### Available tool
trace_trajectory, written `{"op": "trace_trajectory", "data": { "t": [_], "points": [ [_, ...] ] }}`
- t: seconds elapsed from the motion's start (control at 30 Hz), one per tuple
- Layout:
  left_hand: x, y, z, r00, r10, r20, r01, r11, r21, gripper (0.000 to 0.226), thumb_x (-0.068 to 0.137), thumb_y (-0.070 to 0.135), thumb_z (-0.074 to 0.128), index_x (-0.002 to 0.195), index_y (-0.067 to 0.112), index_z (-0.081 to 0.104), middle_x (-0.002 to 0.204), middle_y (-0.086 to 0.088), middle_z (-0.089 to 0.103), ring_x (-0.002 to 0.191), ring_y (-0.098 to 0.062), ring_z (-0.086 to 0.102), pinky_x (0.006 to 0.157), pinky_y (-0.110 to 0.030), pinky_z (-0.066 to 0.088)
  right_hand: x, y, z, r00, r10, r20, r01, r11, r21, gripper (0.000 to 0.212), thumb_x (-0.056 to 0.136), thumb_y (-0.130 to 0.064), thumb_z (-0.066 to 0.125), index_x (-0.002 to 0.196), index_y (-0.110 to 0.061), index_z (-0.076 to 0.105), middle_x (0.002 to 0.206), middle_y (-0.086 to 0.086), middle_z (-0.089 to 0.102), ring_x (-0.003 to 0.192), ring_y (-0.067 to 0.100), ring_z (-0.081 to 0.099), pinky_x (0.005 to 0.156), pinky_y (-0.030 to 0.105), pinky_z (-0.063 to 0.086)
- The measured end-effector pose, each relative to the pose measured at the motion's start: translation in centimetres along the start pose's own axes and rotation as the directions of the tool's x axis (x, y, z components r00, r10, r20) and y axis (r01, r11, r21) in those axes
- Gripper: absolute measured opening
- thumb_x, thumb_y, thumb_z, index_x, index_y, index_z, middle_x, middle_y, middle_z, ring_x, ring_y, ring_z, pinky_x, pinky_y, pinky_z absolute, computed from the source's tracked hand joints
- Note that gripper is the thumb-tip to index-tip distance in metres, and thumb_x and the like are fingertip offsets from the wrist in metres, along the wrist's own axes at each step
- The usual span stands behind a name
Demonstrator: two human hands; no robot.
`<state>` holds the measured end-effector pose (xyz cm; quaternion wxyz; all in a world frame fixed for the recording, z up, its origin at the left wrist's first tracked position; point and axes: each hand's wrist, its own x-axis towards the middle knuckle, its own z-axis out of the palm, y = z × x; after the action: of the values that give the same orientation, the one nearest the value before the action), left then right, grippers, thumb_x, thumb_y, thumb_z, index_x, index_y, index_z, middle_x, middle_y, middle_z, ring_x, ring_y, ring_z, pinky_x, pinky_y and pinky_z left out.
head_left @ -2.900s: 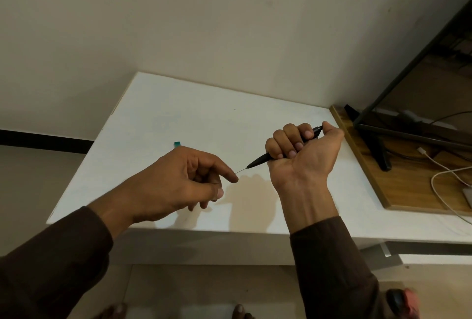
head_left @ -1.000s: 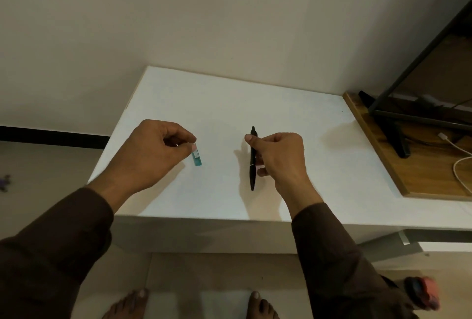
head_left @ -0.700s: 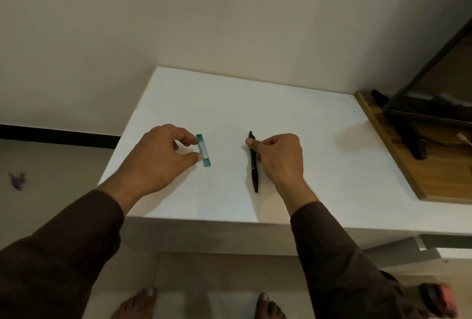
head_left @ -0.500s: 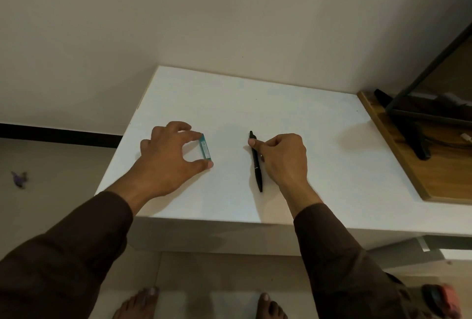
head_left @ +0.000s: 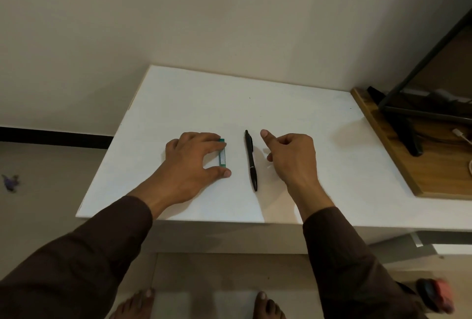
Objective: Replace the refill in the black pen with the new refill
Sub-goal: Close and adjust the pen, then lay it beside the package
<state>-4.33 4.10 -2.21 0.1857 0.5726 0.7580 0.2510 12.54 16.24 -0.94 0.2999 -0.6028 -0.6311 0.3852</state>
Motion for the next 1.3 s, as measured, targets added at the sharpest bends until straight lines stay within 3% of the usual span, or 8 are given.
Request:
{"op": "trace_trajectory", "data": {
  "t": [0.13, 0.23, 0.33, 0.43, 0.67, 0.83, 1.17, 1.3],
  "points": [
    [0.1, 0.4, 0.7, 0.999, 0.036, -0.009, -0.036, 0.999, -0.017, 0.067, 0.088, 0.051, 0.071, 0.148, 0.029, 0.05, 0.158, 0.008, 0.046, 0.148, -0.017, 0.032, 0.122, -0.041, 0.018, 0.3, 0.3, -0.3, 1.0, -0.015, -0.012, 0.015, 1.0, -0.004, 0.056, 0.095, -0.045, 0.07, 0.087, 0.01, 0.072, 0.084, 0.027, 0.075, 0.064, 0.027, 0.06, 0.062, 0.031, 0.048],
    [-0.1, 0.4, 0.7, 0.999, 0.002, 0.034, 0.001, 0.997, -0.078, 0.087, 0.08, 0.064, 0.069, 0.154, 0.032, 0.039, 0.16, 0.006, 0.041, 0.15, -0.018, 0.029, 0.122, -0.039, 0.02, 0.4, 0.7, -0.5, 0.993, -0.109, -0.046, 0.105, 0.992, -0.065, 0.039, 0.098, -0.041, 0.067, 0.083, -0.005, 0.073, 0.077, 0.011, 0.074, 0.069, 0.023, 0.065, 0.065, 0.03, 0.046],
    [-0.2, -0.1, 0.4, 0.999, -0.033, 0.033, 0.035, 0.995, -0.091, 0.09, 0.079, 0.075, 0.05, 0.157, 0.032, 0.034, 0.161, 0.006, 0.04, 0.15, -0.019, 0.03, 0.119, -0.035, 0.021, 0.0, 1.7, -0.4, 0.947, -0.314, -0.065, 0.288, 0.922, -0.259, 0.022, 0.101, -0.036, 0.062, 0.104, -0.018, 0.075, 0.098, -0.001, 0.072, 0.088, 0.017, 0.064, 0.076, 0.03, 0.045],
    [0.0, -0.7, 0.8, 0.999, -0.007, -0.051, 0.009, 0.999, 0.036, 0.062, 0.099, 0.055, 0.044, 0.152, 0.024, 0.045, 0.164, 0.002, 0.039, 0.152, -0.021, 0.03, 0.123, -0.037, 0.016, -0.1, 3.3, -0.3, 0.894, -0.445, 0.06, 0.42, 0.782, -0.46, 0.027, 0.104, -0.027, 0.056, 0.125, -0.022, 0.072, 0.125, 0.003, 0.065, 0.119, 0.025, 0.056, 0.098, 0.035, 0.035],
    [-0.1, -1.3, 2.3, 0.994, -0.014, -0.105, 0.042, 0.962, 0.271, 0.059, 0.105, 0.051, 0.03, 0.158, 0.027, 0.034, 0.17, 0.0, 0.026, 0.158, -0.024, 0.019, 0.128, -0.051, 0.009, -0.6, 4.8, -0.2, 0.882, -0.431, 0.189, 0.462, 0.714, -0.525, 0.04, 0.108, -0.023, 0.042, 0.147, -0.021, 0.055, 0.159, 0.009, 0.046, 0.149, 0.029, 0.036, 0.124, 0.045, 0.02],
    [-0.2, -1.2, 2.7, 0.995, 0.001, -0.103, 0.034, 0.941, 0.336, 0.065, 0.104, 0.055, 0.018, 0.158, 0.023, 0.034, 0.17, -0.003, 0.028, 0.158, -0.026, 0.022, 0.127, -0.054, 0.013, -0.9, 5.2, -0.2, 0.881, -0.408, 0.238, 0.469, 0.694, -0.546, 0.048, 0.107, -0.024, 0.035, 0.152, -0.016, 0.047, 0.164, 0.012, 0.039, 0.154, 0.031, 0.029, 0.125, 0.053, 0.019],
    [-0.9, 0.3, 1.7, 0.992, -0.086, -0.096, 0.113, 0.938, 0.328, 0.062, 0.103, 0.048, 0.033, 0.153, 0.011, 0.044, 0.164, -0.013, 0.039, 0.153, -0.033, 0.033, 0.125, -0.058, 0.02, -1.6, 4.0, -1.4, 0.876, -0.288, 0.386, 0.471, 0.681, -0.561, 0.055, 0.11, -0.03, 0.021, 0.163, -0.018, 0.023, 0.173, 0.008, 0.013, 0.16, 0.027, 0.005, 0.129, 0.048, 0.001],
    [-1.3, 1.3, 1.3, 0.99, -0.14, -0.019, 0.138, 0.934, 0.33, 0.064, 0.104, 0.047, 0.029, 0.158, 0.012, 0.034, 0.169, -0.012, 0.028, 0.157, -0.033, 0.024, 0.125, -0.059, 0.016, -1.3, 2.9, -2.8, 0.856, -0.192, 0.479, 0.467, 0.684, -0.56, 0.055, 0.112, -0.03, 0.025, 0.165, -0.018, 0.013, 0.174, 0.008, 0.002, 0.16, 0.027, -0.003, 0.128, 0.049, -0.001]
  ]
}}
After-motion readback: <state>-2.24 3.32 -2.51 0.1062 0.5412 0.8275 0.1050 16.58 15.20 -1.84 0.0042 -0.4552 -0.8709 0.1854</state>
